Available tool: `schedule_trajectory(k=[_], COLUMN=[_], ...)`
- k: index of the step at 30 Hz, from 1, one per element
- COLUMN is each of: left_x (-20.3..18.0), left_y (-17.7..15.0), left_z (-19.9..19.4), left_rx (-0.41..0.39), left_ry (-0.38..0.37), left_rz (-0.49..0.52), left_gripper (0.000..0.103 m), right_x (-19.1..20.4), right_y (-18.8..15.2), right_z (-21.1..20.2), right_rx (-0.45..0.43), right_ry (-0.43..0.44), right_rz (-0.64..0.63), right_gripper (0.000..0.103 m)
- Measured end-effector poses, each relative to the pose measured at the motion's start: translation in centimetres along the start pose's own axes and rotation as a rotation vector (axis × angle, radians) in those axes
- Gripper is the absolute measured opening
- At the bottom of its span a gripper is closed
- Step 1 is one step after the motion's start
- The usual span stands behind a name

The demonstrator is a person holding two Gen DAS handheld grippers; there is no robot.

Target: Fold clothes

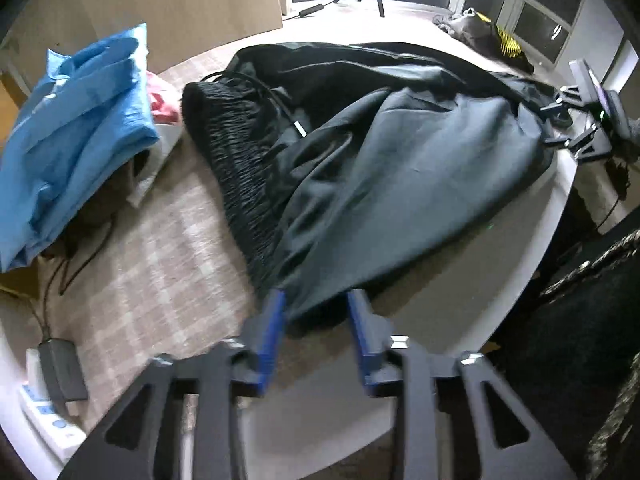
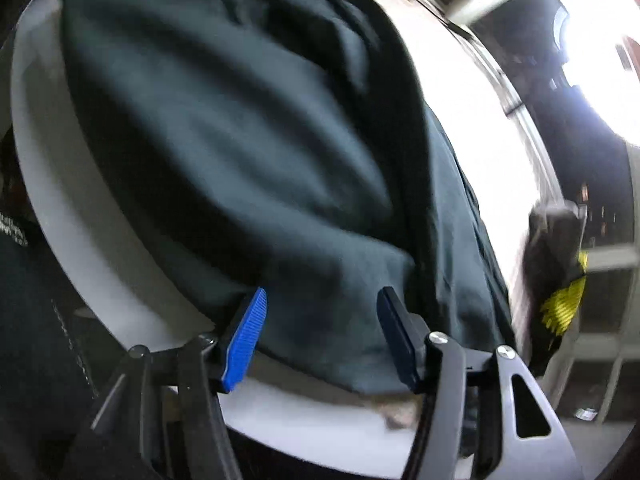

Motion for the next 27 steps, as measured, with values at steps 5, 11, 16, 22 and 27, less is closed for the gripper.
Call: schedule_trajectory(k=[5,11,16,22,27], left_x=[1.0,-0.8,1.5,3.5,3.0], left_y=[-1.7,1.0,5.0,7.0,6.5], left_z=[1.5,4.4,1.3,-1.3,-1.6], left_rx=[0.046,0.052,-0.065,-0.107,-0.092], left_ry=[0.089,-0.006,-0.051,0.007,0.063], left_rz=[0.042,0.103,-0.027,-0.062,-0.065], left_gripper=[0.060,0.017,0.011,0.011,0.011], right_x=[0.2,-0.7,-7.6,-12.3,-14.5], right_y=[-1.7,-5.3,-12.2,-11.6,-14.0], right_z=[0.6,-0.1,-0.6,2.4,3.7], right_rx=[-0.006,-0.032,-0.029,0.006,0.052], right_ry=[0.012,0.095,0.127,-0.093,-0.076], right_rz=[0.106,0.343,0.806,0.581,0.540], right_gripper=[0.058,0.058,0.058,0.059,0.035])
Point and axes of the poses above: each gripper's, at about its wrist camera, not at the fingertips, and z roughly the way its jaws point, x to its left, y to its top, the point moved 9 cm from there along z, roughly the way its jaws point, and after that the axes turned 7 degrees about -x, right-handed, at the moved point
